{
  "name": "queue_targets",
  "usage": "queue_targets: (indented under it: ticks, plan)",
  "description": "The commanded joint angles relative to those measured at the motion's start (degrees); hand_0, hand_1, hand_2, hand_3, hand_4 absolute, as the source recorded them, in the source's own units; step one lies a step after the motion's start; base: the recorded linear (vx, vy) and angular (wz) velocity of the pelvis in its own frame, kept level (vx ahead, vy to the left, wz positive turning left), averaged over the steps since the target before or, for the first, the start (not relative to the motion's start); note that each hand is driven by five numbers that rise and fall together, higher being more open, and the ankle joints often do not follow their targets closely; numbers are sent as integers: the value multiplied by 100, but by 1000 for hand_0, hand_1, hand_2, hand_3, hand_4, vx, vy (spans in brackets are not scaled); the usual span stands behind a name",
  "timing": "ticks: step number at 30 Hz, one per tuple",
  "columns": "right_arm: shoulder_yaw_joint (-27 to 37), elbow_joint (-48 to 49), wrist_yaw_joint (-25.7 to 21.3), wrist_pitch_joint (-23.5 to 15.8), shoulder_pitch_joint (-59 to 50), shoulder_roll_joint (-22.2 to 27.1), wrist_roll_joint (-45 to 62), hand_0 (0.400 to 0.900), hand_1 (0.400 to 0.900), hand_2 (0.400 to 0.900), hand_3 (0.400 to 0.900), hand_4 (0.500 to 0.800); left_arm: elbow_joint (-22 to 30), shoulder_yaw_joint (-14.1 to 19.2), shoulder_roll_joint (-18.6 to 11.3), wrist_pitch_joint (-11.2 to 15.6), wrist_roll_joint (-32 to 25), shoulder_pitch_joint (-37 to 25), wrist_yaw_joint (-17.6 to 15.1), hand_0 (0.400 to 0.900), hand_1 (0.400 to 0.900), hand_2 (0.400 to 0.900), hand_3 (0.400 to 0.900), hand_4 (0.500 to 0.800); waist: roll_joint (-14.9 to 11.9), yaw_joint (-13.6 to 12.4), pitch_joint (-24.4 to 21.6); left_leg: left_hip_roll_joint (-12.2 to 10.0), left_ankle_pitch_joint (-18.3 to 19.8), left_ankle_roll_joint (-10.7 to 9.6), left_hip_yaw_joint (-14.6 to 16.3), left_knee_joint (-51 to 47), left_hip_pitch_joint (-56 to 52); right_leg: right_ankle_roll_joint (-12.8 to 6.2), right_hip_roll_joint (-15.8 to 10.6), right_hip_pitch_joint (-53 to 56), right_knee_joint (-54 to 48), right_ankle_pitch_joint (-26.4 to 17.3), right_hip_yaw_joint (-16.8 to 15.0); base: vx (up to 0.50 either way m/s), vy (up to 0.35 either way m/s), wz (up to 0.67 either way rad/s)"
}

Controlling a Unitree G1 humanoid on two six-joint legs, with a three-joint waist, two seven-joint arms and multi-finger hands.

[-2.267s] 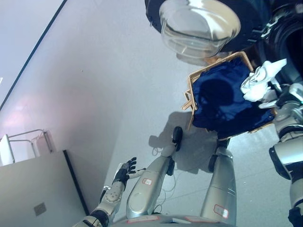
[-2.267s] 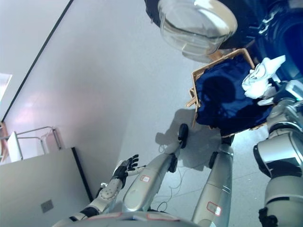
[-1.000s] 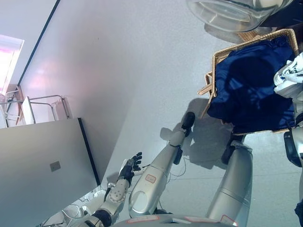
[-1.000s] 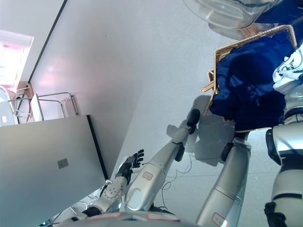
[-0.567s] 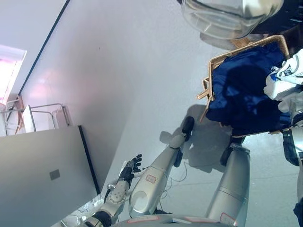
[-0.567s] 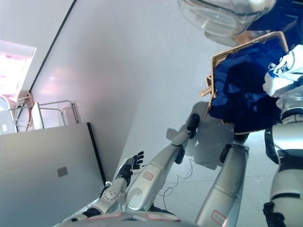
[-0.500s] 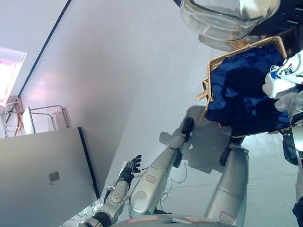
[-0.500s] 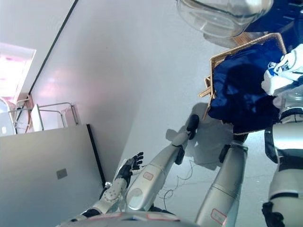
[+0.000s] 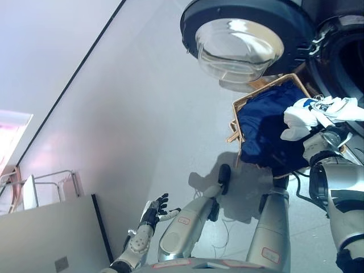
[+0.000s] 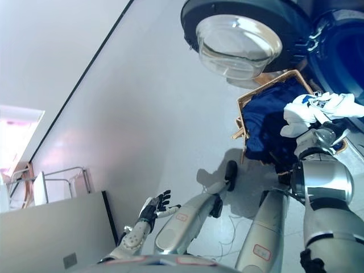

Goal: Put the clothes in the basket into the washing machine.

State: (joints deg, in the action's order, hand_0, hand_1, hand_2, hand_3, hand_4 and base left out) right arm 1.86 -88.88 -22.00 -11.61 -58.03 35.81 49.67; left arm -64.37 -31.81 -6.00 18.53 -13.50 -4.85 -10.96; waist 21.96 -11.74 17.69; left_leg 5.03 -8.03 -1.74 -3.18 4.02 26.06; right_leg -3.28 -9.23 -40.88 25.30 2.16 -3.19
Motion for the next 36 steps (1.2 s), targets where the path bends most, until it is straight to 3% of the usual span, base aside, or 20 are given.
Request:
queue_targets:
  ticks: [1, 8, 11, 12, 13, 17, 36]
  plan:
    - [-55, 446, 186, -517, -122, 206, 289, 400, 400, 400, 400, 500, -475, -114, -14, 61, -86, 76, 40, 900, 900, 900, 900, 800, -68, 68, -326, -29, 421, -69, -145, 99, 114, -19, 42, 1072, -1069, 64, 208, 102, -28, -6]
    - [-157, 507, 48, -616, -837, 1301, 458, 400, 400, 400, 400, 500, -539, 81, -209, 28, -4, 318, 122, 900, 900, 900, 900, 800, -65, -89, -658, -47, 445, -95, -247, -51, -261, -59, -6, 1525, -1285, 110, 318, 48, -21, 7]
    - [-344, 799, -102, -760, -1227, 1666, 420, 400, 400, 400, 400, 500, -388, 3, -281, 82, 37, 523, 155, 900, 900, 900, 900, 800, -34, -128, -735, -66, 349, -119, -317, -222, -337, -55, -5, 1542, -1288, 156, 367, 15, -24, 16]
    - [-438, 795, -92, -741, -1291, 1794, 370, 633, 633, 633, 633, 640, -356, 15, -317, 73, 13, 544, 194, 900, 900, 900, 900, 800, -21, -139, -753, -79, 288, -130, -338, -264, -325, -49, 16, 1517, -1296, 109, 378, 11, -27, 8]
    - [-595, 790, 38, -634, -1405, 1873, 333, 900, 900, 900, 900, 800, -307, 1, -357, 74, -18, 580, 231, 900, 900, 900, 900, 800, -24, -149, -760, -77, 285, -142, -369, -314, -372, -46, 11, 1536, -1273, 168, 391, 5, -27, 5]
    - [-947, 723, 193, -513, -1699, 1979, 254, 900, 900, 900, 900, 800, -282, 54, -394, 63, -104, 577, 325, 900, 900, 900, 900, 800, 11, -155, -792, -108, 182, -159, -396, -441, -387, -38, 35, 1517, -1342, 89, 418, 1, -8, 1]
    - [-607, 313, 690, -269, -1018, 1324, 286, 900, 900, 900, 900, 800, -544, 198, -251, -83, -98, 592, 574, 900, 900, 900, 900, 800, -24, -140, -880, -88, 208, -119, -388, -445, -489, -22, -10, 1724, -1512, 23, 454, 6, 4, -1]
